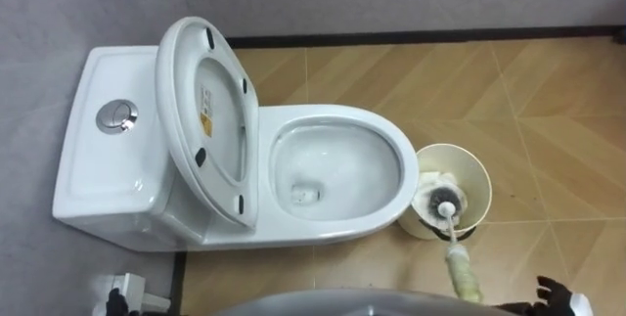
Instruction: Brush toilet
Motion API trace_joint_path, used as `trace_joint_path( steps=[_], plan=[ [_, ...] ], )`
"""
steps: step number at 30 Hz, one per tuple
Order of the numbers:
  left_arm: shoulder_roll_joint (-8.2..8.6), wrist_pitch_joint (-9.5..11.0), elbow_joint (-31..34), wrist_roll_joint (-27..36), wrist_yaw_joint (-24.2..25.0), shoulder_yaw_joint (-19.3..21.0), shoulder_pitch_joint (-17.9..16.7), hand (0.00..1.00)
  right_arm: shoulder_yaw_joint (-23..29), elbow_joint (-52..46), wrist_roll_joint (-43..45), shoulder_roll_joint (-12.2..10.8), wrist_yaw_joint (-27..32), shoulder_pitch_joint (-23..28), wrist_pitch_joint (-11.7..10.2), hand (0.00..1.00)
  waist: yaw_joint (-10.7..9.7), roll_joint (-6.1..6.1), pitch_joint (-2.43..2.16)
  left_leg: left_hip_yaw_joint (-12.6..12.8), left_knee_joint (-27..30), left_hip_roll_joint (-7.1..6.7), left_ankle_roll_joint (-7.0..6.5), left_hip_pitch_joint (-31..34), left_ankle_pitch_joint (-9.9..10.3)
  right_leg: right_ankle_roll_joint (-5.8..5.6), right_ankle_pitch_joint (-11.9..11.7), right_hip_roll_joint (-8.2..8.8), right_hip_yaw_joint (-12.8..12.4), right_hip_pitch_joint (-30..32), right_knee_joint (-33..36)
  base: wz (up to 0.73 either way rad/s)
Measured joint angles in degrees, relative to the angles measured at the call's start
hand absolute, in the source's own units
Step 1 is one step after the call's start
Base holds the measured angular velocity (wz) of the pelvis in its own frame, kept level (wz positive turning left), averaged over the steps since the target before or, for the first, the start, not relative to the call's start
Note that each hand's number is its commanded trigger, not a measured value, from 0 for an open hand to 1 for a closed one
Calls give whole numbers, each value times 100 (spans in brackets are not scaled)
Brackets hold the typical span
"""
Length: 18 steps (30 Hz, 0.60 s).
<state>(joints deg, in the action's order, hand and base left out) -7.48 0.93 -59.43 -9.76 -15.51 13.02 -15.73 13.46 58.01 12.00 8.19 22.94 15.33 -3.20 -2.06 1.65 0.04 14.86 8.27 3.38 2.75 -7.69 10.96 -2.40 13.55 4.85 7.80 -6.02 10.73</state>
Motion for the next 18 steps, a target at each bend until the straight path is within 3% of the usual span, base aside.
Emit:
trace_joint_path(
  steps=[14,18],
  plan=[
    [0,-2,-4,-6,81,2,1,0,-3,58,-2,0,8,49,-2,0,-50,-3,27,18,-3,0,3,-21,2,3,-3,-1,6,-44,-18,0],
    [1,-101,-3,-68,116,5,-17,0,-102,62,-89,-1,-218,41,40,0,-41,-13,31,30,-5,0,4,-49,2,3,-3,-4,-25,-44,-22,-3]
  ],
)
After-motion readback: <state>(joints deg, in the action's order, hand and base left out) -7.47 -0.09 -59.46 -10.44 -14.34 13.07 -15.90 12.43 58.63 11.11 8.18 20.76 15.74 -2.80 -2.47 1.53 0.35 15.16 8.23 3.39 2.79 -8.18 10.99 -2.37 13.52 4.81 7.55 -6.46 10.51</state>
